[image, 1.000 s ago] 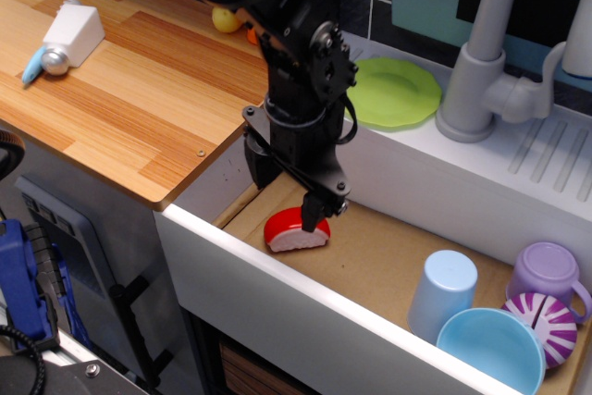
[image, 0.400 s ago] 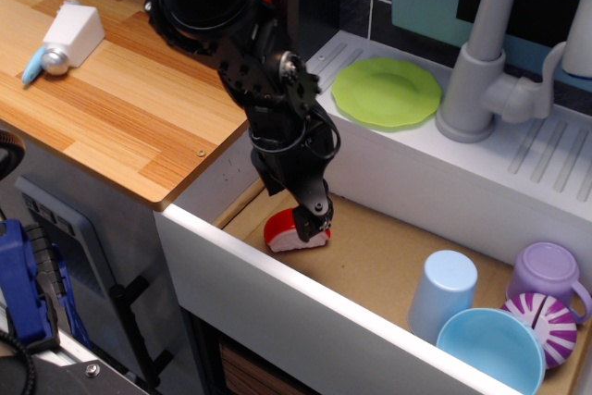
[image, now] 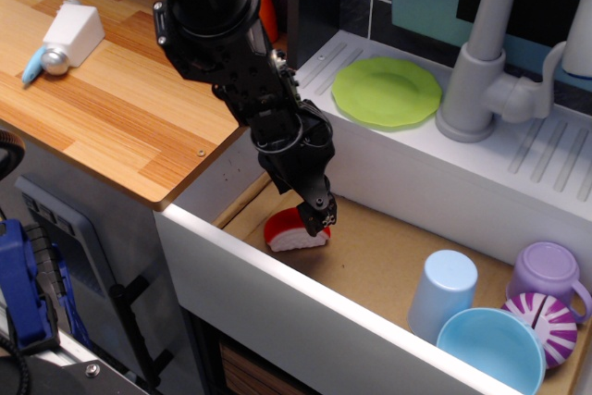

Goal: Put sushi on plate

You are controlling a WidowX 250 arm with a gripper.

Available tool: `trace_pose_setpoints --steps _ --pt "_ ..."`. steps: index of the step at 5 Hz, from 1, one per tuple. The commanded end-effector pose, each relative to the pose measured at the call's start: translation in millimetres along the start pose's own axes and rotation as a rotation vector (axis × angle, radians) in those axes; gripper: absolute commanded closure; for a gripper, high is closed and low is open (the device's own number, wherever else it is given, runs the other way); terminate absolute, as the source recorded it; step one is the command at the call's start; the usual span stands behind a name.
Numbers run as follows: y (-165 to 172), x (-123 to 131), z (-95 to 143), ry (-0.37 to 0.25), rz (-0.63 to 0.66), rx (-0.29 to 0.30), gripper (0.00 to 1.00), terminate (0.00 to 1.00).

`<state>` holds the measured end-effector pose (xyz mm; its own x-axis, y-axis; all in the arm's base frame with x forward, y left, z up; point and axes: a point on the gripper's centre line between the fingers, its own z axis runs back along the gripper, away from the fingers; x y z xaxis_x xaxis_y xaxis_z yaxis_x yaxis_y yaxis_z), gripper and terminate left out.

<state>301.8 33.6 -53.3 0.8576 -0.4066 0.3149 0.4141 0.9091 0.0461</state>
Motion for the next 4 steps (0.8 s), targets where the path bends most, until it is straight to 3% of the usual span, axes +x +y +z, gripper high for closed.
trace_pose_setpoints --steps 1,4 --pt "2 3 4 -0.043 0.016 0.002 0.00 0.00" --pt "4 -8 -16 -0.087 0.023 -0.030 0.00 0.00"
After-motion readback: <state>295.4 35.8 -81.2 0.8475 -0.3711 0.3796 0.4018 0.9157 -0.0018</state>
